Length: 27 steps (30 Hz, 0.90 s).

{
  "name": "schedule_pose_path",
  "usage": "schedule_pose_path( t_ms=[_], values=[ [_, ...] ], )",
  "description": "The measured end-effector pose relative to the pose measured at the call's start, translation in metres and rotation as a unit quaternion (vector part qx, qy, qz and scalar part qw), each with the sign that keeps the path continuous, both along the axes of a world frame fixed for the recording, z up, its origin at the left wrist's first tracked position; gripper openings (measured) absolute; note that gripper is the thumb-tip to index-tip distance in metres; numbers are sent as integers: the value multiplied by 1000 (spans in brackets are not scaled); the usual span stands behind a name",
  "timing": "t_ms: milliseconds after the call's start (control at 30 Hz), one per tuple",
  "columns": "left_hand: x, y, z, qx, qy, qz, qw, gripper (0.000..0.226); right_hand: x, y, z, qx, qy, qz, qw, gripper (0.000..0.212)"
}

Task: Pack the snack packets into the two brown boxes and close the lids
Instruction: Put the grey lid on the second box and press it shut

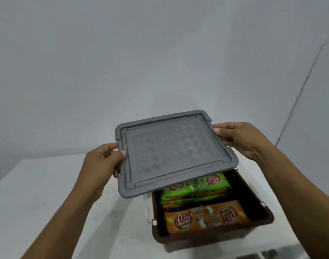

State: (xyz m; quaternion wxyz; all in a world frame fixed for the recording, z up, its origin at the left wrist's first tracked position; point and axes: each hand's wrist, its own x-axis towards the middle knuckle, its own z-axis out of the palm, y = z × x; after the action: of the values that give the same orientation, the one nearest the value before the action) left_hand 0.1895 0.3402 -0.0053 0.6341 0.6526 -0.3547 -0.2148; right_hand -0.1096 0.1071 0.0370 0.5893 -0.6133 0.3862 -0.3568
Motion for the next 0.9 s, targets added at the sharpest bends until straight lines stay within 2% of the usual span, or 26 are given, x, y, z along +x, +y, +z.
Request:
schedule_pose_path(
  t_ms=[67, 167, 467, 667, 767, 900],
  values=[
    [-20, -6, -8, 28, -5, -9, 1000, 9, -32, 2, -12, 5, 24, -27, 999, 18],
    [-46, -13, -20, 67, -12, -13, 998, 3, -66, 3, -31, 8, 65, -56, 996, 18],
    [-88, -8, -47, 195, -92, 26, 976, 19, -102, 11, -71, -7, 219, -38, 975, 11],
    [-93, -10, -52, 217, -122, 40, 968, 17, -102, 15, -81, -25, 214, -36, 976, 9],
    [-94, -7, -58, 196, -79, 33, 977, 17, -107, 18, -89, -8, 184, -34, 982, 13],
    [-92, 2, -72, 166, 75, 10, 983, 7, -118, 23, -108, 68, 145, -30, 987, 32]
  ],
)
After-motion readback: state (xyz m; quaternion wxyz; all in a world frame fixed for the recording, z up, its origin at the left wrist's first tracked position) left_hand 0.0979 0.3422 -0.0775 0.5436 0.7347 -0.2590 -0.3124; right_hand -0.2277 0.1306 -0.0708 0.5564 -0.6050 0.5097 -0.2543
